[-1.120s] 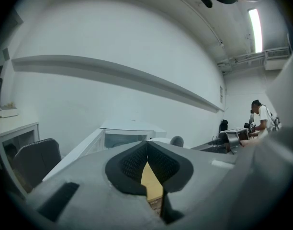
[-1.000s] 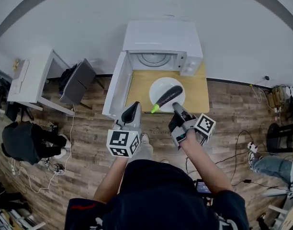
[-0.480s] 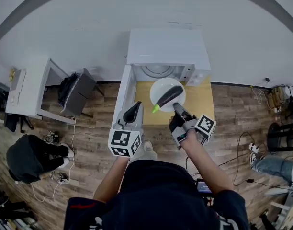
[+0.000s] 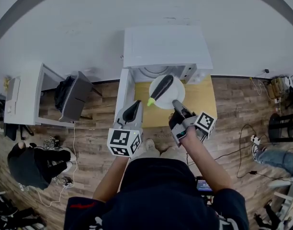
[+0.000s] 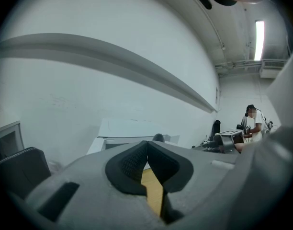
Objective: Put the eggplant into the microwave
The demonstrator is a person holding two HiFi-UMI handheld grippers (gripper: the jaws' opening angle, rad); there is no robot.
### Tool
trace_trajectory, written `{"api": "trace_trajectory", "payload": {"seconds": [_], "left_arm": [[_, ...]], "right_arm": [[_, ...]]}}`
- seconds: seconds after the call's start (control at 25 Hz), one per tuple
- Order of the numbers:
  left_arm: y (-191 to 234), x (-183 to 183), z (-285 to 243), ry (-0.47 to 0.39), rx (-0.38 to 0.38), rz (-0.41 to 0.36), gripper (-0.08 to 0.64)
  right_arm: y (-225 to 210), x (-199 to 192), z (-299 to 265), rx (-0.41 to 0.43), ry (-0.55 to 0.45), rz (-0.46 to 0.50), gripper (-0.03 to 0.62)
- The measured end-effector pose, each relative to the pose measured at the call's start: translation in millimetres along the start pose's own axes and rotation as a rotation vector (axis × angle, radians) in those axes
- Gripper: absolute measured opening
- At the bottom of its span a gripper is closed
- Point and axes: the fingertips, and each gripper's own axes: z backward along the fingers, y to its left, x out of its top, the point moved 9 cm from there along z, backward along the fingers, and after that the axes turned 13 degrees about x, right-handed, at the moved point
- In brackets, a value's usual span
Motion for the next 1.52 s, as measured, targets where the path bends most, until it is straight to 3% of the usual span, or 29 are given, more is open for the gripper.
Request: {"api": "trace_trajectory", "payload": {"seconds": [0.24, 0.64, 1.0, 1.52], "left_arm": [[-1, -2, -8, 0.012, 0.015, -0.002, 0.017], [-5, -10, -21, 0.047, 0.079, 0.013, 0.017], [-5, -24, -34, 0.081, 0.111, 0.023, 0.017], [-3, -44, -44, 0.132, 0.121, 0.028, 0.017]], "right_arm": [[-12, 10, -13, 0.033, 0.025, -0.006, 0.02], [-35, 28, -29, -0.006, 0.079, -0.043, 0.02], [-70, 47, -53, 0.095, 0.097, -0.028, 0.02], [-118, 54, -74, 0.025, 0.108, -0.015, 0.02]]}}
